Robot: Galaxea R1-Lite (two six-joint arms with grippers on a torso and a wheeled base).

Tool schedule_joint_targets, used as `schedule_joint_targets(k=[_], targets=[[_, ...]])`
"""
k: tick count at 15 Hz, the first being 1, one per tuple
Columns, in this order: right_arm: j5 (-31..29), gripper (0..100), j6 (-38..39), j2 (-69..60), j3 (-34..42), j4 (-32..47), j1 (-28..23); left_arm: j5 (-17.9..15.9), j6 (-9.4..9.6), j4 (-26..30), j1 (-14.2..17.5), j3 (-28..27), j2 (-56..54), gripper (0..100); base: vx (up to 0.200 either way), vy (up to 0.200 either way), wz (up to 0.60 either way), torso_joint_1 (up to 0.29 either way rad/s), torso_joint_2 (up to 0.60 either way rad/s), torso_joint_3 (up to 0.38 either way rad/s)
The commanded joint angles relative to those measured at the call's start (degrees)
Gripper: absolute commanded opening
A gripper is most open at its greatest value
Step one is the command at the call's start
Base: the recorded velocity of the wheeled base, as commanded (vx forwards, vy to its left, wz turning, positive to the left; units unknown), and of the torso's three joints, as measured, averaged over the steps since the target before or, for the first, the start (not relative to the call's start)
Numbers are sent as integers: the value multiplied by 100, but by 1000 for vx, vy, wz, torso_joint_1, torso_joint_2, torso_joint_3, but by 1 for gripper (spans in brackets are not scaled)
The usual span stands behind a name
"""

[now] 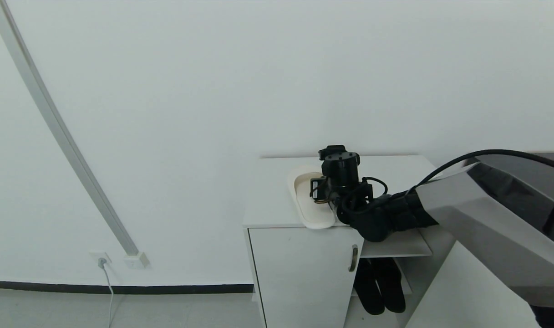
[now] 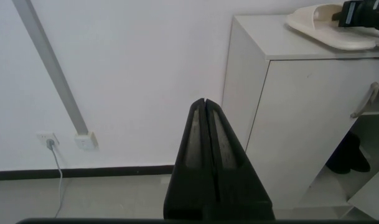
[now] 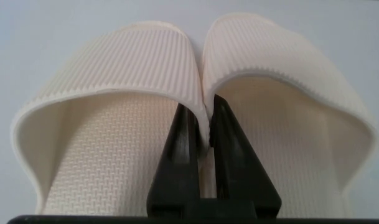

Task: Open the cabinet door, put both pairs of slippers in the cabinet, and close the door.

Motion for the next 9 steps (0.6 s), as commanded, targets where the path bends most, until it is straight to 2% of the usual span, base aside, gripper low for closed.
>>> schedule_joint_targets(k=[1,9], targets=[[106,0,2,-913,937,-187,366,4,-1,0,0,0,7,0,0,0,0,0,0,0],[150,0,-7,-2952,4127,-908,999,13,-1,0,0,0,7,0,0,0,0,0,0,0]])
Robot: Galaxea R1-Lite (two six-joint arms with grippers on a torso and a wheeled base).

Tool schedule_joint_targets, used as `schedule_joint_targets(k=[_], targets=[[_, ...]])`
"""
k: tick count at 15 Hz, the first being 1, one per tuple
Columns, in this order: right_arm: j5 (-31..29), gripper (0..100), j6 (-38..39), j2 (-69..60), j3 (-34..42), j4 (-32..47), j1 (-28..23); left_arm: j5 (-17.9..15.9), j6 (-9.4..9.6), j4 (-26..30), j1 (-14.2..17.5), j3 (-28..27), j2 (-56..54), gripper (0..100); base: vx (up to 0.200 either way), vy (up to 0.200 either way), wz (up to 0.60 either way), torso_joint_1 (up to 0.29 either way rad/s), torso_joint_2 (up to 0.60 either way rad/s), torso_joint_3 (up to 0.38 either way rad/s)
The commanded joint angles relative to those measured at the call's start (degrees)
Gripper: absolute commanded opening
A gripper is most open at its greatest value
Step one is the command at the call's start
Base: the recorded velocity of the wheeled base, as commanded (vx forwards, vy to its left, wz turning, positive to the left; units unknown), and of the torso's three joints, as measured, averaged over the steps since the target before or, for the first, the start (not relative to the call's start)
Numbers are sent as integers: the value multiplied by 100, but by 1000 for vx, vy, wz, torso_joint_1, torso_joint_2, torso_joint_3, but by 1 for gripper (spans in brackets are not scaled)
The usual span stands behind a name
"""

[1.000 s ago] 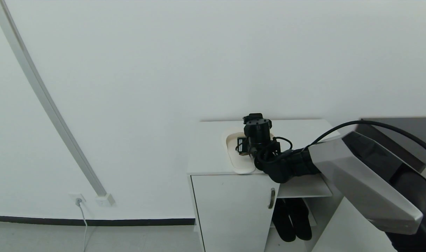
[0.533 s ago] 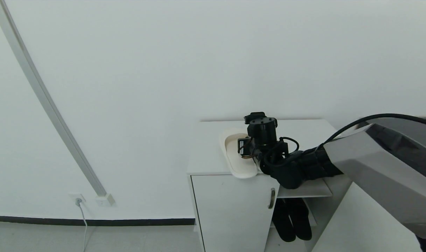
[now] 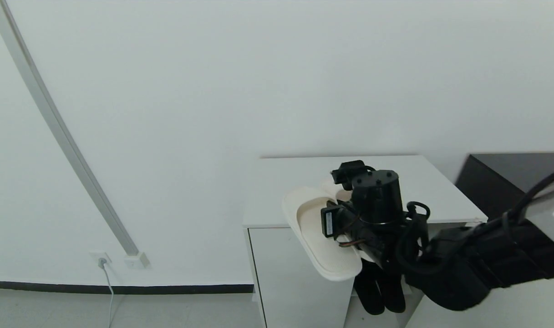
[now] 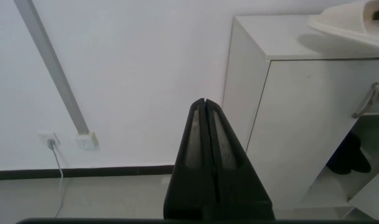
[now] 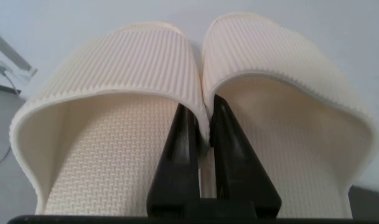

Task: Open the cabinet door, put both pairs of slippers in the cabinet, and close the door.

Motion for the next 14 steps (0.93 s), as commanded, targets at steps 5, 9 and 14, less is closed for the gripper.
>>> schedule_joint_targets(k=[5,9,14], targets=[[-26,0,-9,-747,846,-271,200,-7,-11,0,0,0,7,0,0,0,0,0,0,0],[-43,0,-1,-721,793,-279,208,-7,-11,0,0,0,7,0,-100,0,0,1,1,0],[-43,0,-9,-598,591,-271,305,-7,-20,0,9,0,7,0,-200,0,0,7,5,1]])
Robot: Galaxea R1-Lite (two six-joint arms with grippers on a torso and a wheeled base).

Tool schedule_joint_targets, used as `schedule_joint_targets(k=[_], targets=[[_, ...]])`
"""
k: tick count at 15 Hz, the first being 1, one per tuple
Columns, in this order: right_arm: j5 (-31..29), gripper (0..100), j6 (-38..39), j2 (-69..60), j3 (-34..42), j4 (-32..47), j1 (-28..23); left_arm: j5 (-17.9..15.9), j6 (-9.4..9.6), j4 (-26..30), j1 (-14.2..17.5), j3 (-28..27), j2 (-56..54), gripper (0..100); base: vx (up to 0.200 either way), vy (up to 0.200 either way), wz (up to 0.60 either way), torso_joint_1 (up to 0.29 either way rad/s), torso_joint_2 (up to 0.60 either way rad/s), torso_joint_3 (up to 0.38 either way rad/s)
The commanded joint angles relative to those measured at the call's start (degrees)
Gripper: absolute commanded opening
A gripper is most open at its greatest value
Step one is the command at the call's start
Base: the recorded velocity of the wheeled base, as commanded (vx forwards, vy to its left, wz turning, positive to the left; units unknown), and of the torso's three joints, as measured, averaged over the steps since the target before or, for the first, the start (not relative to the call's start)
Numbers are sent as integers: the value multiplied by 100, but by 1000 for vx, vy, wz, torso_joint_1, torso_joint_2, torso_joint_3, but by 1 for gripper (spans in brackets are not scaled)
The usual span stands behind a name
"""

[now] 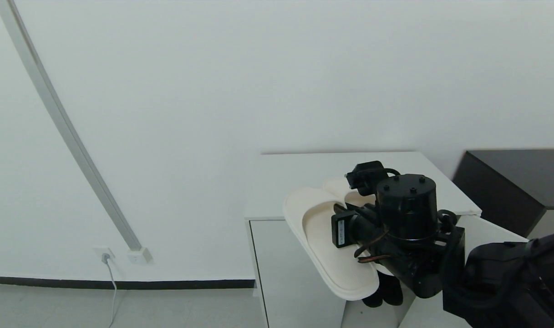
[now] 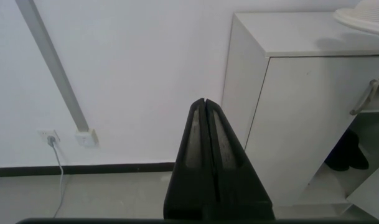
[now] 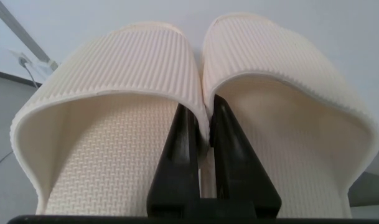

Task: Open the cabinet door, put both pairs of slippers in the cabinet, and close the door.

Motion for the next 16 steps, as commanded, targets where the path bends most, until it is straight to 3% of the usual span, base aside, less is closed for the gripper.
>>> schedule_joint_targets(k=[1,5,16], targets=[[-9,0,-1,117,-107,-8,33,1,0,0,0,0,7,0,-200,0,0,-7,-7,7],[-9,0,8,82,-46,-8,42,1,9,0,0,0,7,0,-200,0,0,-1,2,2],[-9,0,-1,117,-19,-8,139,10,9,0,0,0,7,0,0,0,0,0,0,0]])
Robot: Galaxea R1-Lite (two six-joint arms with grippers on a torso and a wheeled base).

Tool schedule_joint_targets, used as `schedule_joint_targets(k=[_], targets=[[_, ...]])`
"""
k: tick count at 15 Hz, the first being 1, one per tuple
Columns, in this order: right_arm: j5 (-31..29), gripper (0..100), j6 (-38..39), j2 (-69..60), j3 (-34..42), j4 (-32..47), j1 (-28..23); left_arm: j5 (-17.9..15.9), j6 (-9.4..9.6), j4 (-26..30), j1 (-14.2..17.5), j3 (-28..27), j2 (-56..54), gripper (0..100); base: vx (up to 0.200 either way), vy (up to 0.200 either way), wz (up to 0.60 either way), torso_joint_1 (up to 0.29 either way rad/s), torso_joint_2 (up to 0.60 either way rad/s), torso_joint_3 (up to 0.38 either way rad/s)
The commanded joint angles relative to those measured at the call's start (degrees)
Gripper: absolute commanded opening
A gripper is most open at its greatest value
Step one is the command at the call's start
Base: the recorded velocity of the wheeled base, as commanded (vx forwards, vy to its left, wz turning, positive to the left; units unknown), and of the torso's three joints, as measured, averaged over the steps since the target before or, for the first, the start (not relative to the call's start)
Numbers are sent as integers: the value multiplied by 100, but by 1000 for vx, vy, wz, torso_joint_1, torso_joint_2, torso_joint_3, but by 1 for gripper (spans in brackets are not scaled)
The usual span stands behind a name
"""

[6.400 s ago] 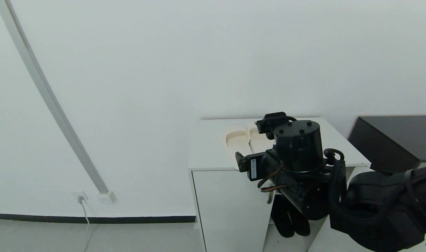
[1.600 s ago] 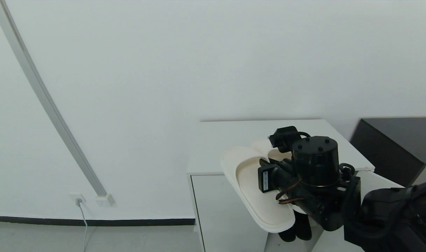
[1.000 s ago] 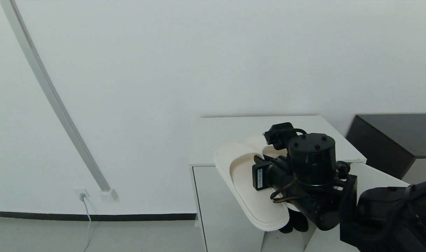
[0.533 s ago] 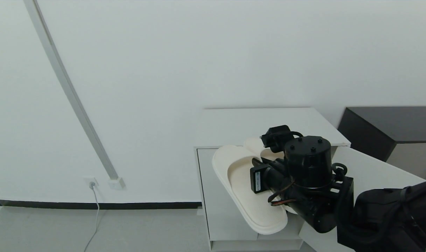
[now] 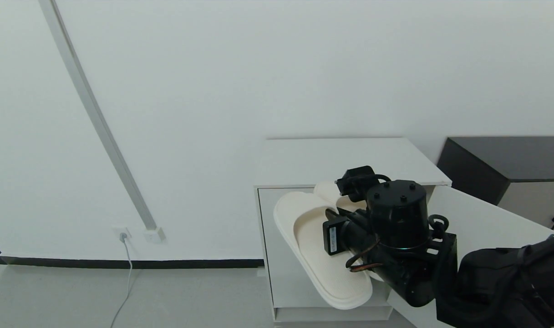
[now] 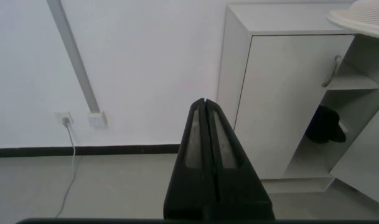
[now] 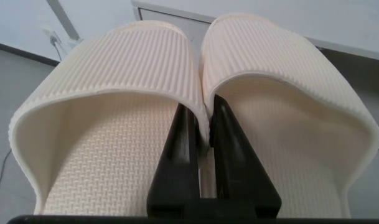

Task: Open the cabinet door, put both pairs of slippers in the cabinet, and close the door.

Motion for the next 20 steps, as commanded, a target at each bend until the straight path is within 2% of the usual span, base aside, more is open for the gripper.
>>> schedule_joint_targets(k=[1,3,20], targets=[[-1,0,1,18,3,-5,11,4,1,0,0,0,7,0,0,0,0,0,0,0],[-1,0,-7,18,11,-5,11,4,1,0,0,0,7,0,0,0,0,0,0,0],[8,0,-51,9,91,-14,2,4,10,0,0,0,7,0,0,-200,0,1,2,2]])
